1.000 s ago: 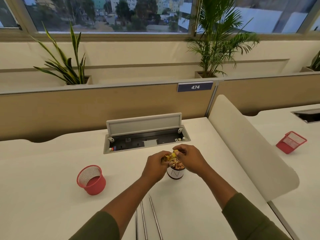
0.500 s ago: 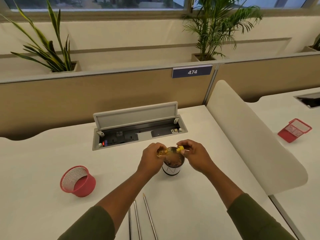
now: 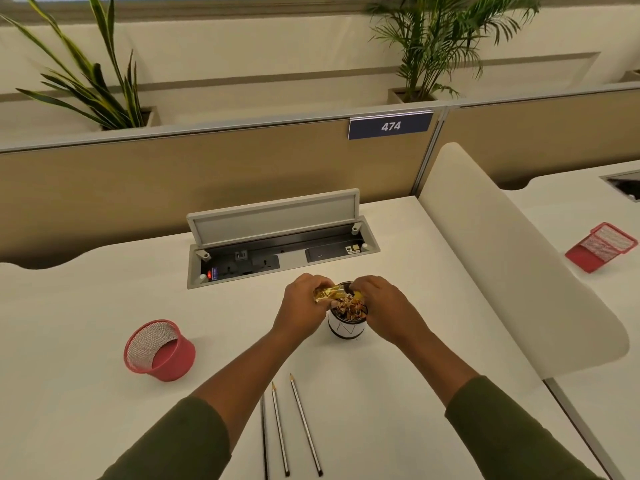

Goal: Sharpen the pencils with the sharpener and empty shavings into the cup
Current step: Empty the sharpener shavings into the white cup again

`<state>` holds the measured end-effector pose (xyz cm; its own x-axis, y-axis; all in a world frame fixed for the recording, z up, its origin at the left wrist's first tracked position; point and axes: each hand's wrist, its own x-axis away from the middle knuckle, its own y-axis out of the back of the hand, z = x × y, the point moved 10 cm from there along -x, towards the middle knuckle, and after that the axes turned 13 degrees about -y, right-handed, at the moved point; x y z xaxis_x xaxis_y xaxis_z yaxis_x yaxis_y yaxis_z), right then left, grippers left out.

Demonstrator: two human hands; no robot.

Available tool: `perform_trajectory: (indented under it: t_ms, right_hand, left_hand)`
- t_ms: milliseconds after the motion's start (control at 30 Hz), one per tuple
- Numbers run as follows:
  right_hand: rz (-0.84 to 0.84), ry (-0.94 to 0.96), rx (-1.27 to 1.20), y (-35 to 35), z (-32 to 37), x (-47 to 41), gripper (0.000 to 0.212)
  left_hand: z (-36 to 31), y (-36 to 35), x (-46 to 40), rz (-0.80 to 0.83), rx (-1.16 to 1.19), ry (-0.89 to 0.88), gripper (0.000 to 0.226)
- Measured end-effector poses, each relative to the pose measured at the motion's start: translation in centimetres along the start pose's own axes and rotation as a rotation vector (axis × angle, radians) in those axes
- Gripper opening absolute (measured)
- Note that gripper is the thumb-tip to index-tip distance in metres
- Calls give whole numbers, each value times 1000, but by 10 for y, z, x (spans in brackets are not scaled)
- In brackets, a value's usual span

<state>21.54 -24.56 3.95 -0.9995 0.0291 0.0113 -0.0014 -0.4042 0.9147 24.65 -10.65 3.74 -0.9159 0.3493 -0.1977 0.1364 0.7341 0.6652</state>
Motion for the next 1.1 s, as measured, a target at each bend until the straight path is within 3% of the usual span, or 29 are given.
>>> perform_trajectory:
  t_ms: [333, 667, 800, 933, 1100]
  right_hand:
    - [-63, -110, -418, 12, -20, 7, 36]
    - [-28, -154, -455, 0, -30, 11, 30]
    - [-22, -328, -593, 4, -41, 7, 18]
    - [105, -515, -791, -5, -45, 2, 20]
    - [390, -782, -1298, -28, -37, 10, 23]
  left_hand:
    - [-2, -4, 0, 12, 9, 7, 31]
    - [-1, -7, 0, 27, 16, 7, 32]
    - [1, -9, 0, 49, 1, 11, 33]
    - [-1, -8, 0, 56, -8, 1, 33]
    - [-4, -9, -1, 60, -6, -17, 34]
